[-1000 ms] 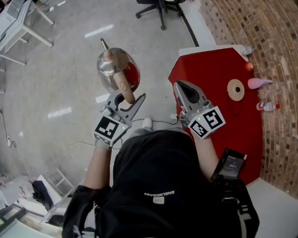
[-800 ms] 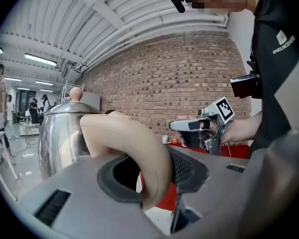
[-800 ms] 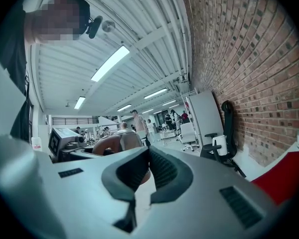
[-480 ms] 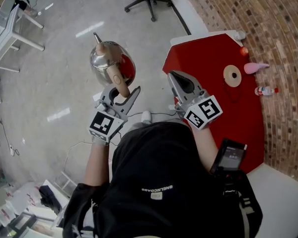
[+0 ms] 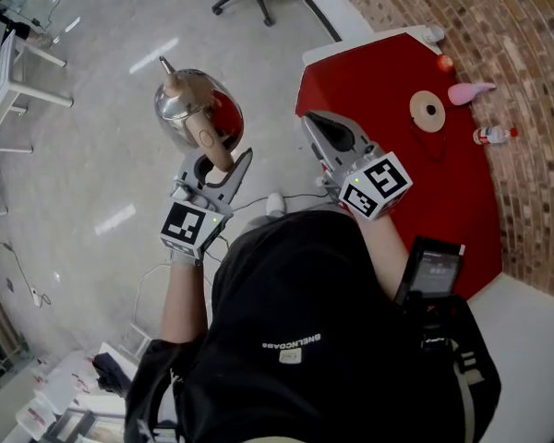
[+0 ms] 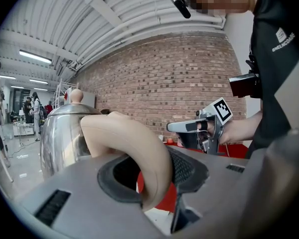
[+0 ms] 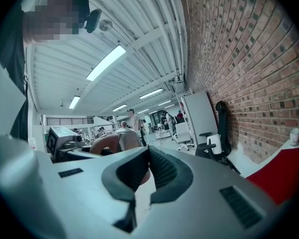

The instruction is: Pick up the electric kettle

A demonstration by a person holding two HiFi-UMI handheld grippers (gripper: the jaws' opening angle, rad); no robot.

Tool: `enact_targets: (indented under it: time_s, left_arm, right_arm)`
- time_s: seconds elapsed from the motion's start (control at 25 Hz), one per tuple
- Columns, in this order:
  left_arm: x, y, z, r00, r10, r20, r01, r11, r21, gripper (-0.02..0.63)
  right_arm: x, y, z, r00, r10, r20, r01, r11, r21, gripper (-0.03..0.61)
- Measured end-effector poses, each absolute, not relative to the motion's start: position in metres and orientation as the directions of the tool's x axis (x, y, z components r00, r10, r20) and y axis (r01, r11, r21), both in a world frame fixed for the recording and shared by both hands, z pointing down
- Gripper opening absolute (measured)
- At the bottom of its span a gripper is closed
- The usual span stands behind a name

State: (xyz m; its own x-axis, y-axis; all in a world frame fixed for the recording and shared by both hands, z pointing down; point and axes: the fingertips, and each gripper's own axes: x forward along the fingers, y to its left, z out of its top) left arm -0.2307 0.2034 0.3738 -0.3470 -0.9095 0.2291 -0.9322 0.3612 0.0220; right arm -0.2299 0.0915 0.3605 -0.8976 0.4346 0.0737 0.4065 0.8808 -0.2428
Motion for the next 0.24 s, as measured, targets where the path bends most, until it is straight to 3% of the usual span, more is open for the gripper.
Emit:
enact_targets:
  time_s: [0.24]
  left_arm:
    - [-0.2312,0.2018,0.372,-0.345,-0.911,0.225,-0.933,0.358,0.017,0.14]
  right_arm:
    - [-0.2297,0.09,0.3582,-0.9,0.43,0.069,0.404,0.884,-0.237,0.008]
